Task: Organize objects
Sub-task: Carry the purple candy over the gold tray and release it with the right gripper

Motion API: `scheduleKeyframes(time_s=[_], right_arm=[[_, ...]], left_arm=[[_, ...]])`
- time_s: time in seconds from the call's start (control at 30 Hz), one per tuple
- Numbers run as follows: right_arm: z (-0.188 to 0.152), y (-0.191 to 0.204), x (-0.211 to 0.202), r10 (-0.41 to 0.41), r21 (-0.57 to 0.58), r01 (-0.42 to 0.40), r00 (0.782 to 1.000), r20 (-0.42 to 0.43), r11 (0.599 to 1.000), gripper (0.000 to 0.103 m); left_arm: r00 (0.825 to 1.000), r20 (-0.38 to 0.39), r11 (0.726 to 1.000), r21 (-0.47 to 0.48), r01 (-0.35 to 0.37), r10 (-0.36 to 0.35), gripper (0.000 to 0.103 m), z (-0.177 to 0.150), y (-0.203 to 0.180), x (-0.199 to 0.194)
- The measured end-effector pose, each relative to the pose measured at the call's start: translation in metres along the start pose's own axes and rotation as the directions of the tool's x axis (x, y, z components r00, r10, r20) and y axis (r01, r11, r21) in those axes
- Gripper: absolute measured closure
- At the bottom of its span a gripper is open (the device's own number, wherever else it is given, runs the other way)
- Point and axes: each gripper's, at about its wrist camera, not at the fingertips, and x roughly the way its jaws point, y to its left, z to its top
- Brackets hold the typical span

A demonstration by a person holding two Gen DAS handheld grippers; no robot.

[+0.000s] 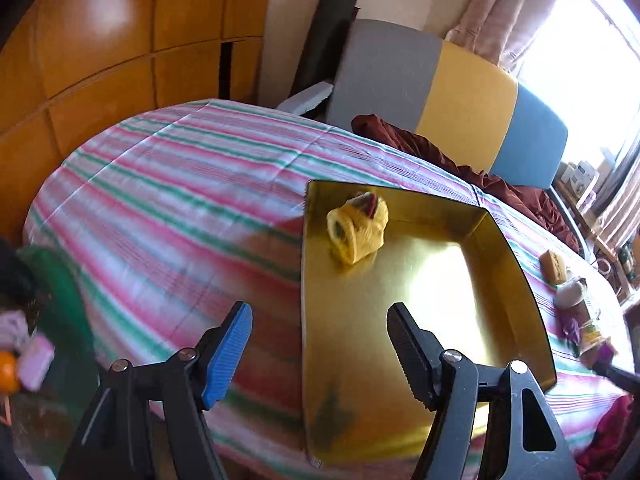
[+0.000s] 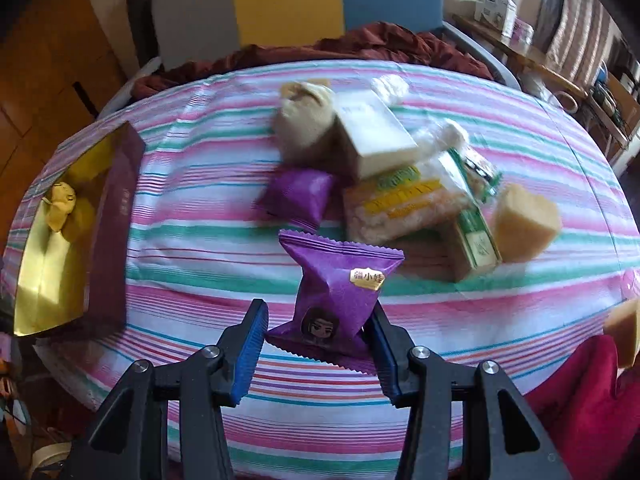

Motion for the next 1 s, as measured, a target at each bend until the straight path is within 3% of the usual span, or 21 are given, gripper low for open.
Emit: scheduleKeyframes(time_s=[0.1, 0.2, 0.3, 0.43, 0.63, 0.83, 1.0], right_arm=[[0.029, 0.079, -0.022, 0.099, -0.108, -0.094, 0.994, 0.047, 0.990, 0.053], [0.050, 0.157, -0.024, 0.216, -0.240, -0.200, 0.976, 0.040, 0.950, 0.053], [0.057, 0.230, -0.011, 0.302, -0.336, -0.293, 0.953, -0.027, 0.895, 0.053], [0.048, 0.306, 0.021, 0.339, -0.420, -0.364, 0.931, -0.136, 0.832, 0.053], [0.027, 0.364, 0.064, 0.315, -0.467, -0.390, 0.920, -0.234, 0.794, 0.053], [0.017, 0.384, 0.072, 0.331, -0.478, -0.424, 0.904, -0.270, 0.769, 0.053], [0.009, 0.388, 0.072, 0.370, -0.478, -0.476, 0.878, -0.303, 0.739, 0.051]], left_arm=[[1.000, 0.006, 0.999, -0.043, -0.005, 0.005, 0.032, -0.009, 0.014, -0.011], [1.000, 0.007, 0.997, -0.078, -0.013, 0.014, 0.032, -0.016, 0.025, -0.018], [0.999, 0.020, 0.996, -0.084, -0.042, 0.044, 0.032, -0.022, 0.029, -0.024], [0.994, 0.055, 0.993, -0.070, -0.095, 0.099, 0.027, -0.026, 0.031, -0.033], [0.980, 0.107, 0.985, -0.061, -0.163, 0.169, 0.023, -0.026, 0.034, -0.043], [0.971, 0.118, 0.978, -0.040, -0.206, 0.210, 0.023, -0.027, 0.032, -0.042], [0.960, 0.147, 0.971, -0.028, -0.236, 0.238, 0.021, -0.026, 0.028, -0.048]])
